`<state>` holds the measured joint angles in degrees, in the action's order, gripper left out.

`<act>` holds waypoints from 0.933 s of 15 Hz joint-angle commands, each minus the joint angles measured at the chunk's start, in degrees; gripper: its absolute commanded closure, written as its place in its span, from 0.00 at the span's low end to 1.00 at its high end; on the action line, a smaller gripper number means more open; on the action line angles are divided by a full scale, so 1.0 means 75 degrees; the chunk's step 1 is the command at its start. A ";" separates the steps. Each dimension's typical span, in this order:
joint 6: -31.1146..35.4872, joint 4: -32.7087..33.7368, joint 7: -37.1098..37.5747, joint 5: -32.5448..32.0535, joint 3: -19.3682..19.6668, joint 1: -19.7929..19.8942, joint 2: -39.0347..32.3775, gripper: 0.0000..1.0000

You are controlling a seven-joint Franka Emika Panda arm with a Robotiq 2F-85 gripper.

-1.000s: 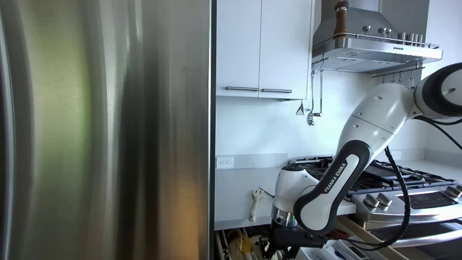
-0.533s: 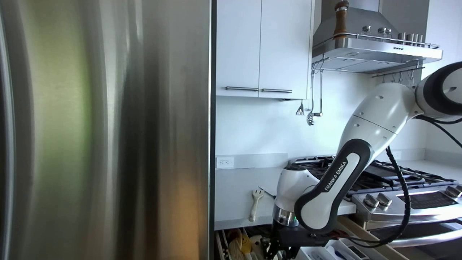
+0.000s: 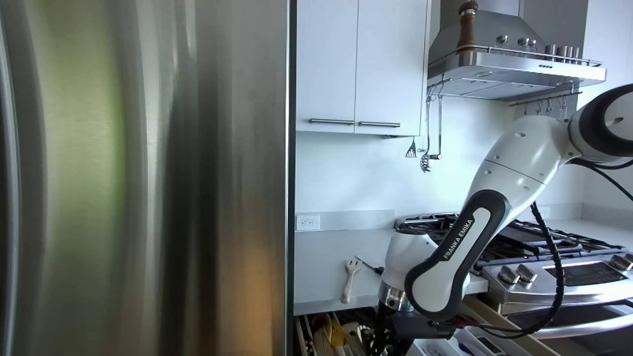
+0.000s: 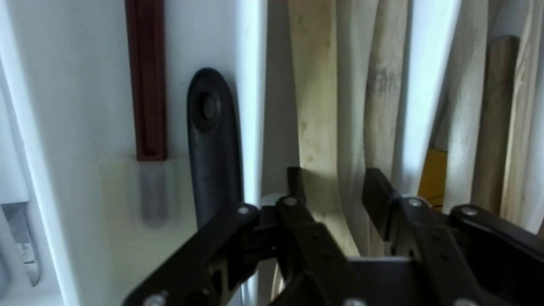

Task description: Pick up one wooden spoon from the open drawer and put it on the kitchen counter

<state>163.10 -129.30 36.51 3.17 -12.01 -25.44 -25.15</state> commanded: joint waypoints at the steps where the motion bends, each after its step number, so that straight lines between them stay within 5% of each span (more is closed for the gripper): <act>1: 0.0196 -0.0253 -0.0656 0.0511 -0.0238 0.0253 0.0064 0.63; 9: 0.0127 -0.0269 -0.1298 0.0959 -0.0279 0.0317 0.0094 0.78; 10: 0.0099 -0.0269 -0.1345 0.1000 -0.0298 0.0329 0.0100 0.94; 14: -0.0112 -0.0280 -0.1444 0.1309 -0.0461 0.0459 0.0302 0.94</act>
<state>163.11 -129.60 27.61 10.00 -13.68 -23.57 -25.10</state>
